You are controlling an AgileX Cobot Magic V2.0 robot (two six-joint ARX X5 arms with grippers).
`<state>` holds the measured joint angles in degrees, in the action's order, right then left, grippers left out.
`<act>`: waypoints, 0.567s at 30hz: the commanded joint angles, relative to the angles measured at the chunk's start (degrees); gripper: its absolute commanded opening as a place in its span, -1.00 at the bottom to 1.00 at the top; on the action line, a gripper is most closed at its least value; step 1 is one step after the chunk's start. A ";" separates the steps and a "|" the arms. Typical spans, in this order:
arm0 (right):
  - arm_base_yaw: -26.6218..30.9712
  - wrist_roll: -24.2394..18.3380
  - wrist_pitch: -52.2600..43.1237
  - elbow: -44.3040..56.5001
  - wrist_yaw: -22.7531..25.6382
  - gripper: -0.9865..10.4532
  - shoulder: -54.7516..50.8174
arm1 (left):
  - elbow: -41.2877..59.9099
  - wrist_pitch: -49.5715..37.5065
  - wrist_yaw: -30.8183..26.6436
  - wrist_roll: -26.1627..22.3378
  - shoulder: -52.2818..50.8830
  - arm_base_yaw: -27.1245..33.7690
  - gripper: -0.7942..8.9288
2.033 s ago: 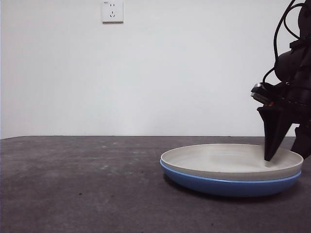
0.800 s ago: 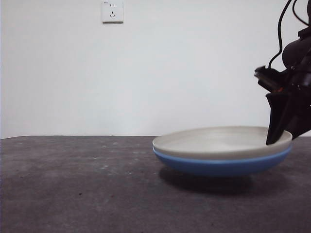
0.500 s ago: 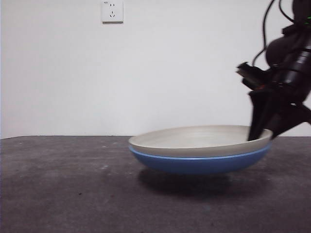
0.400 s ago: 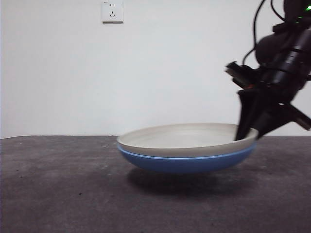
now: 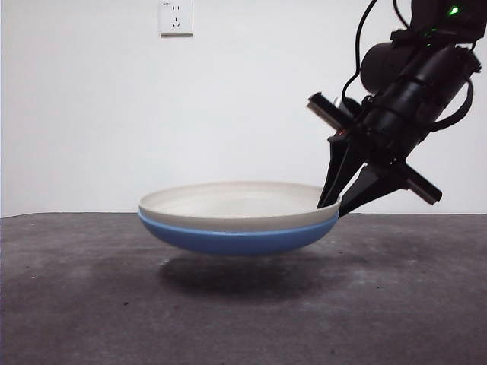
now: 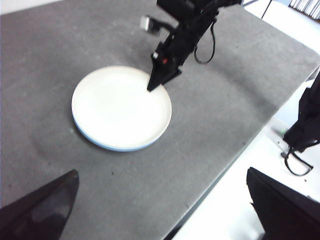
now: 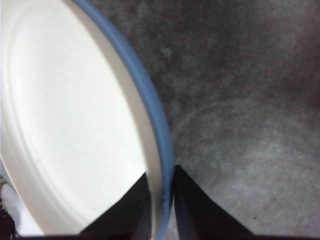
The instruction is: Pick up the white plate, put it on the blue plate, put it on desk
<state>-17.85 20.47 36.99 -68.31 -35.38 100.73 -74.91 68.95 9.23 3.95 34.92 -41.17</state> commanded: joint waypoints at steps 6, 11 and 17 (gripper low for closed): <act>-1.20 1.33 -1.14 -1.46 -0.85 -0.81 4.44 | -0.66 -1.11 0.24 -0.24 0.24 -0.52 0.33; -1.18 1.11 -1.42 -1.46 -0.81 -0.81 6.49 | -0.66 -1.05 0.24 -0.24 0.24 -0.52 0.33; -1.11 0.50 -1.11 -1.46 -0.74 -0.81 8.02 | -0.66 -0.35 0.24 -0.22 0.24 -0.52 0.33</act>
<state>-18.65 21.28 36.16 -68.53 -35.59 107.50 -74.91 69.01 9.23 3.95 34.92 -41.17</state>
